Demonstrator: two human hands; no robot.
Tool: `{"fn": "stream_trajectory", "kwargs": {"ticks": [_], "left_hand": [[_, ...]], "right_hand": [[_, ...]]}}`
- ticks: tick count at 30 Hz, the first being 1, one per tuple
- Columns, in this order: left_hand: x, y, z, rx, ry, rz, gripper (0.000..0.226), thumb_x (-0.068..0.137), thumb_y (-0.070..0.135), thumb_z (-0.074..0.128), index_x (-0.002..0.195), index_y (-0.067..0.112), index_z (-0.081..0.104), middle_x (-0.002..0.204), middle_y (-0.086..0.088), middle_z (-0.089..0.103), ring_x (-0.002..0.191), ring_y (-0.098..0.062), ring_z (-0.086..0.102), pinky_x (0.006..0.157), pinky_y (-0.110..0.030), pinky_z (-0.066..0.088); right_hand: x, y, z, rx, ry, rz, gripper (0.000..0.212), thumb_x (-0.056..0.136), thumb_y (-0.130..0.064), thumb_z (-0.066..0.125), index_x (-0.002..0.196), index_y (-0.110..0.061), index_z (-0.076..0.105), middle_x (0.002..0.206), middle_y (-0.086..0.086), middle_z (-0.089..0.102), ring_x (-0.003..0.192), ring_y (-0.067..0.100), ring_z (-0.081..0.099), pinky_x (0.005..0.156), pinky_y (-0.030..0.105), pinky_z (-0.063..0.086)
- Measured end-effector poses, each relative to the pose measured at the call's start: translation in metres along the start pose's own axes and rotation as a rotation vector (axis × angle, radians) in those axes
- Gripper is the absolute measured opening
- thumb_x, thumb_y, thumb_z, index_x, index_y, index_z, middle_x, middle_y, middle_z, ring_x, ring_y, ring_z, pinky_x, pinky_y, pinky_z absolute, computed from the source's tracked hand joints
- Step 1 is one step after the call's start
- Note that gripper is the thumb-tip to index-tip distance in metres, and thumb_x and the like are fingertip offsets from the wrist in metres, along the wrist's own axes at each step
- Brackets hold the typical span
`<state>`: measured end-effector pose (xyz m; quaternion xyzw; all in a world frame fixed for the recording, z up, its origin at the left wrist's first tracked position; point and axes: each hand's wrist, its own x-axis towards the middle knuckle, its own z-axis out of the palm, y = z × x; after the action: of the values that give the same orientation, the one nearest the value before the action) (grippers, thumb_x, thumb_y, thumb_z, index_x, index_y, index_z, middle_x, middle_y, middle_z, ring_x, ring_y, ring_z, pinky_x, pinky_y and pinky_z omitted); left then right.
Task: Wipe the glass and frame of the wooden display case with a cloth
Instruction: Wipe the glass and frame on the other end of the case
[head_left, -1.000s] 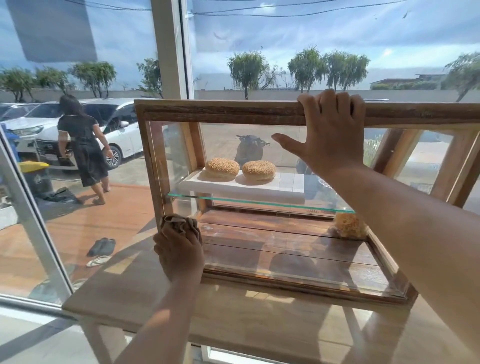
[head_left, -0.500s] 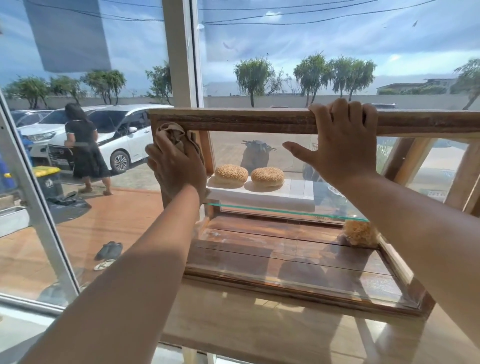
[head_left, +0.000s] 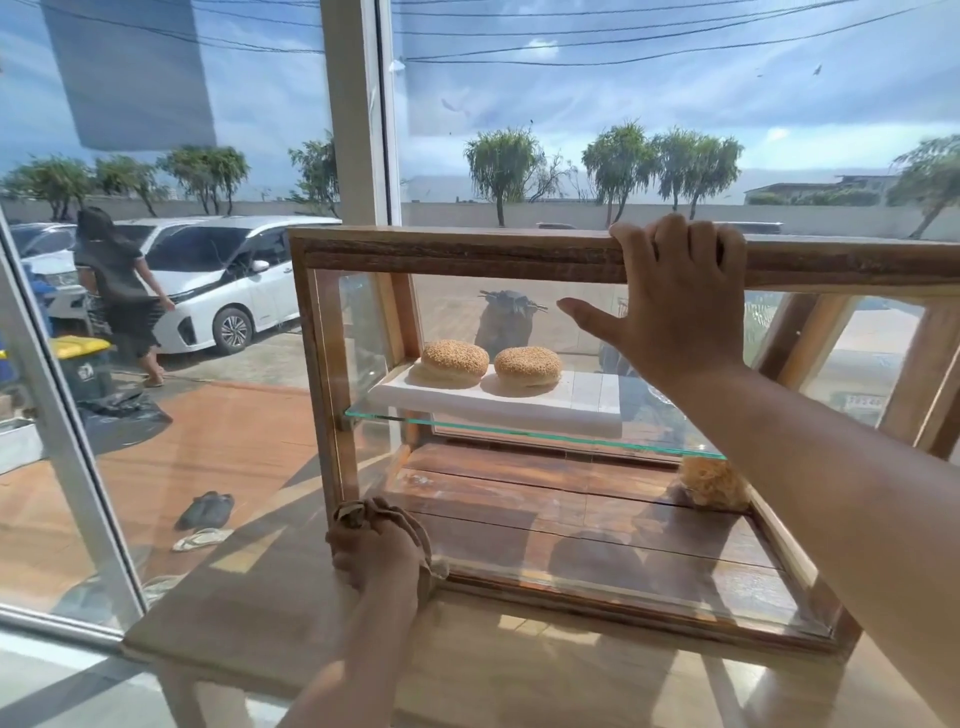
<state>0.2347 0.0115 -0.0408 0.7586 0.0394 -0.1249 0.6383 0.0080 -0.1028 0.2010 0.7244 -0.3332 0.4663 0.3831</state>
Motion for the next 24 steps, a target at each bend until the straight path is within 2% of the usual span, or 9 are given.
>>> {"fn": "stream_trajectory", "kwargs": {"ticks": [2, 6, 8, 10, 13, 16, 20, 22, 24], "left_hand": [[-0.013, 0.038, 0.000, -0.117, 0.063, 0.035, 0.044, 0.100, 0.033, 0.040, 0.134, 0.007, 0.031, 0.139, -0.026, 0.036, 0.125, -0.044, 0.039, 0.104, -0.053, 0.034], [-0.041, 0.149, -0.008, -0.289, 0.142, 0.656, 0.040, 0.099, 0.029, 0.043, 0.133, 0.009, 0.038, 0.135, -0.020, 0.039, 0.123, -0.038, 0.038, 0.101, -0.040, 0.032], [-0.049, 0.194, -0.013, -0.294, 0.200, 0.776, 0.041, 0.099, 0.024, 0.044, 0.136, 0.006, 0.041, 0.140, -0.021, 0.040, 0.127, -0.034, 0.036, 0.099, -0.034, 0.023], [-0.054, 0.204, -0.012, -0.234, 0.241, 0.832, 0.042, 0.099, 0.022, 0.044, 0.136, 0.002, 0.041, 0.141, -0.023, 0.039, 0.127, -0.032, 0.034, 0.099, -0.032, 0.018], [-0.054, 0.146, -0.004, -0.031, 0.199, 1.076, 0.037, 0.095, 0.020, 0.049, 0.126, 0.000, 0.043, 0.128, -0.023, 0.045, 0.115, -0.033, 0.038, 0.097, -0.040, 0.026], [-0.042, 0.062, 0.008, 0.081, 0.081, 0.964, 0.038, 0.091, 0.012, 0.054, 0.124, -0.002, 0.043, 0.125, -0.025, 0.042, 0.115, -0.040, 0.037, 0.098, -0.054, 0.033], [-0.031, -0.038, 0.012, 0.208, -0.105, 0.822, 0.037, 0.087, 0.007, 0.060, 0.118, -0.007, 0.046, 0.118, -0.031, 0.045, 0.110, -0.048, 0.044, 0.096, -0.053, 0.040], [-0.027, -0.051, 0.010, 0.225, -0.137, 0.788, 0.033, 0.086, 0.007, 0.063, 0.112, -0.006, 0.047, 0.113, -0.030, 0.047, 0.105, -0.047, 0.047, 0.094, -0.053, 0.042], [-0.028, -0.033, 0.009, 0.247, -0.086, 0.751, 0.030, 0.088, 0.011, 0.058, 0.112, -0.004, 0.048, 0.111, -0.028, 0.051, 0.104, -0.046, 0.049, 0.092, -0.055, 0.042]], "right_hand": [[0.000, 0.000, -0.001, 0.000, -0.003, -0.001, 0.074, 0.088, -0.078, 0.038, 0.118, -0.011, 0.047, 0.101, 0.015, 0.047, 0.091, 0.032, 0.043, 0.089, 0.046, 0.031], [0.000, 0.001, 0.001, -0.002, -0.011, 0.006, 0.075, 0.088, -0.079, 0.037, 0.119, -0.011, 0.046, 0.102, 0.015, 0.046, 0.091, 0.032, 0.042, 0.089, 0.046, 0.031], [0.000, 0.001, 0.001, -0.006, -0.013, 0.005, 0.074, 0.087, -0.079, 0.038, 0.119, -0.012, 0.046, 0.102, 0.015, 0.046, 0.092, 0.032, 0.042, 0.090, 0.046, 0.031], [0.001, 0.001, 0.000, -0.011, -0.014, 0.006, 0.074, 0.087, -0.079, 0.039, 0.118, -0.012, 0.045, 0.102, 0.015, 0.046, 0.092, 0.033, 0.043, 0.090, 0.046, 0.031], [0.000, 0.002, 0.000, 0.000, -0.019, 0.005, 0.074, 0.087, -0.079, 0.039, 0.119, -0.012, 0.045, 0.103, 0.016, 0.046, 0.094, 0.033, 0.043, 0.091, 0.046, 0.029], [0.000, 0.002, -0.001, 0.016, -0.023, 0.003, 0.074, 0.087, -0.078, 0.040, 0.119, -0.012, 0.045, 0.104, 0.016, 0.046, 0.095, 0.033, 0.043, 0.091, 0.046, 0.028], [0.000, 0.001, -0.001, 0.012, -0.027, -0.002, 0.073, 0.087, -0.078, 0.041, 0.118, -0.012, 0.045, 0.106, 0.016, 0.047, 0.097, 0.034, 0.044, 0.092, 0.047, 0.032], [0.000, 0.001, -0.001, 0.007, -0.023, -0.004, 0.073, 0.087, -0.078, 0.040, 0.118, -0.012, 0.045, 0.105, 0.015, 0.047, 0.096, 0.034, 0.044, 0.092, 0.046, 0.032], [0.001, 0.001, -0.002, 0.010, -0.017, -0.004, 0.072, 0.087, -0.077, 0.041, 0.117, -0.012, 0.046, 0.104, 0.015, 0.047, 0.095, 0.033, 0.044, 0.090, 0.046, 0.032]]}}
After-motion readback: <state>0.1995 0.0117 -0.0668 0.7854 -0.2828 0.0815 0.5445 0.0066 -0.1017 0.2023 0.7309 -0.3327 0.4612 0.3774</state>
